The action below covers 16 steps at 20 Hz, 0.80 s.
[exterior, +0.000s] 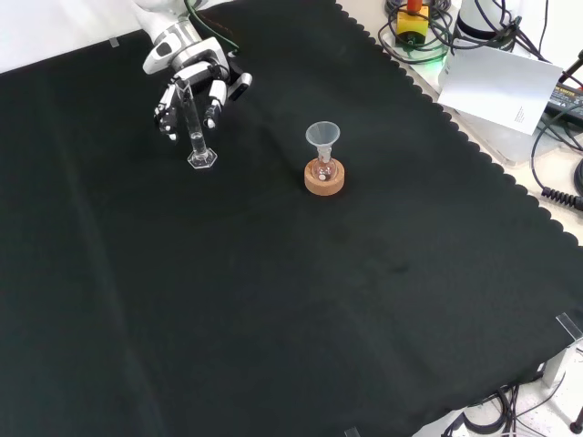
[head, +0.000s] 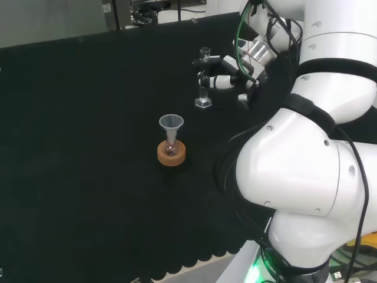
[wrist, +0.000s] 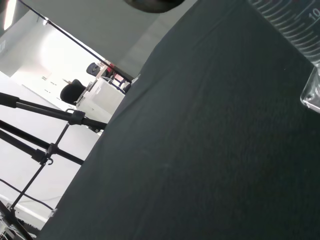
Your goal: Pick up the graduated cylinder.
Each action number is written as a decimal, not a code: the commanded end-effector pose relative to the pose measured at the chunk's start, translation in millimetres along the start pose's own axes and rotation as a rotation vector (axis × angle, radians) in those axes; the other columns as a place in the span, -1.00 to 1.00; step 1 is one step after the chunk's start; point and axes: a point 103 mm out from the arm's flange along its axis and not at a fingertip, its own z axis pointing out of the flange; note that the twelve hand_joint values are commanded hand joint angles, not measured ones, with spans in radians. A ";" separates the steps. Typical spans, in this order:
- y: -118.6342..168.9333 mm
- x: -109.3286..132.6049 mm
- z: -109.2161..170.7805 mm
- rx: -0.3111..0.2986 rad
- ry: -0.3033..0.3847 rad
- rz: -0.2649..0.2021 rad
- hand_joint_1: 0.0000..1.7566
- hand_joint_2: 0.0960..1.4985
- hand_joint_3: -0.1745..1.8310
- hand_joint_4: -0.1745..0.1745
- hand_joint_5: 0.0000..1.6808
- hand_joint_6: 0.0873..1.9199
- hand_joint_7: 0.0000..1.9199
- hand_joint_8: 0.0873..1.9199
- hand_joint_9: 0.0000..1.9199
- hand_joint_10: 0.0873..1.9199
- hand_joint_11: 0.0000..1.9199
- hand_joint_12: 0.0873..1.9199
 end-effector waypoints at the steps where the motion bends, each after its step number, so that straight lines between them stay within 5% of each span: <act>1: 1.4 -0.5 7.2 -0.005 0.009 0.002 0.16 0.34 -1.00 -0.04 -0.14 -0.92 -0.42 -0.49 -0.21 -0.58 -0.49 0.27; 16: 2.3 -3.3 6.9 -0.026 0.029 -0.005 0.12 0.44 -1.00 -0.10 -0.15 -0.73 -0.38 -0.48 -0.09 -0.68 -0.28 0.14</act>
